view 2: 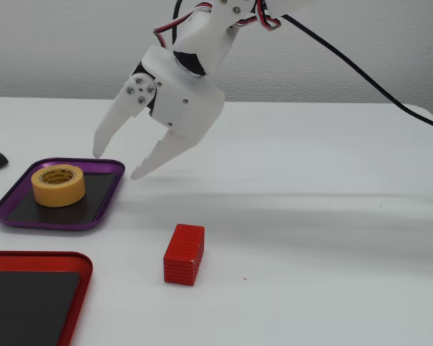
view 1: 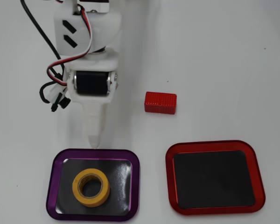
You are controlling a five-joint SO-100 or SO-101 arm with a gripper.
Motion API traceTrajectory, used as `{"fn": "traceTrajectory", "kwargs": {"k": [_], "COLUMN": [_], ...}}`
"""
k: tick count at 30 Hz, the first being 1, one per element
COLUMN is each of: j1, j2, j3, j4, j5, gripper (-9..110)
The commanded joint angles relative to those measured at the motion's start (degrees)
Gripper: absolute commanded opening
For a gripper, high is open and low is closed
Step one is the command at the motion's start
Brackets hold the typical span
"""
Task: Grasp a tape and put it in the right purple dish.
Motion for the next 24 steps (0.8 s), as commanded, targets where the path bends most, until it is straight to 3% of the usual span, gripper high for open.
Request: {"fn": "traceTrajectory", "kwargs": {"k": [1,13,24], "j1": [0.09,-2.02,-3.69], "j2": [5.71,39.02,80.77], "j3": [-2.20,5.54,37.44], "j4": [3.43,26.10,29.88], "j5": [0.44,8.44,12.22], "gripper": [15,15,15]}}
